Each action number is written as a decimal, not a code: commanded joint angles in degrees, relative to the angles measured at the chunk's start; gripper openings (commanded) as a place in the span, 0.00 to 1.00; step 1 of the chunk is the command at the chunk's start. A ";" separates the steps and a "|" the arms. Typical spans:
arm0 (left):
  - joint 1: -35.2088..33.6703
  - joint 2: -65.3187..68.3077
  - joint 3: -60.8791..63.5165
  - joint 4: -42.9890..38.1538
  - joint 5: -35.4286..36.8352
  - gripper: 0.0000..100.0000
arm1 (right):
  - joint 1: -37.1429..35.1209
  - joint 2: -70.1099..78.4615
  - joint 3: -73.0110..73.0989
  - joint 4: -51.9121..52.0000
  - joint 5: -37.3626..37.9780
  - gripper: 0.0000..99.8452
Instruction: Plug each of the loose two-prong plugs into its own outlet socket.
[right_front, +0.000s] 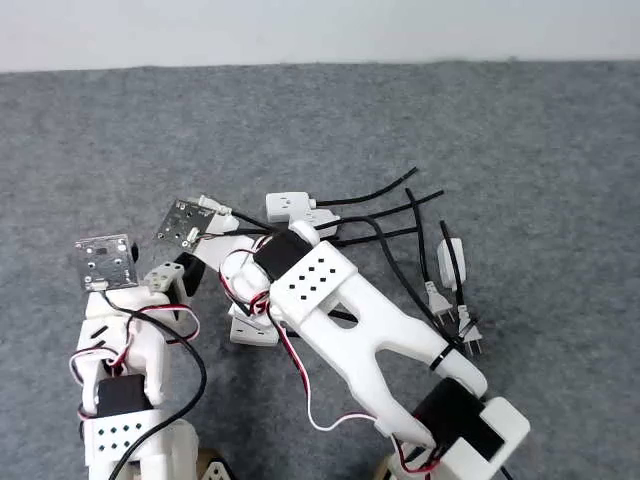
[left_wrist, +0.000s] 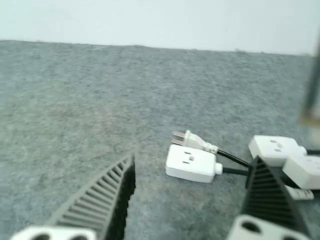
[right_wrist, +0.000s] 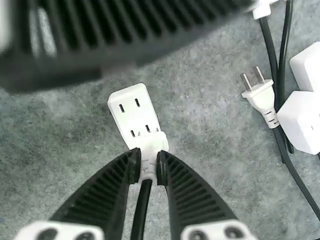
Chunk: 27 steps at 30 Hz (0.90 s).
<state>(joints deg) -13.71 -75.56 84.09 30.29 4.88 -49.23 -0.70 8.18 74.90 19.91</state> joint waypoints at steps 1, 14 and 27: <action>-3.16 -0.26 -5.05 -2.02 1.93 0.35 | -2.24 -0.84 -0.18 -0.31 -0.62 0.01; -5.89 -0.26 -7.43 -0.44 2.73 0.35 | -2.33 -0.75 1.85 -0.75 -0.62 0.01; -5.63 -0.18 -7.34 -0.53 2.73 0.35 | -0.57 -0.84 4.13 -4.79 -0.09 0.01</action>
<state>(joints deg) -19.34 -75.47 79.96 29.85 6.99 -50.73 -0.70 13.01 71.74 19.82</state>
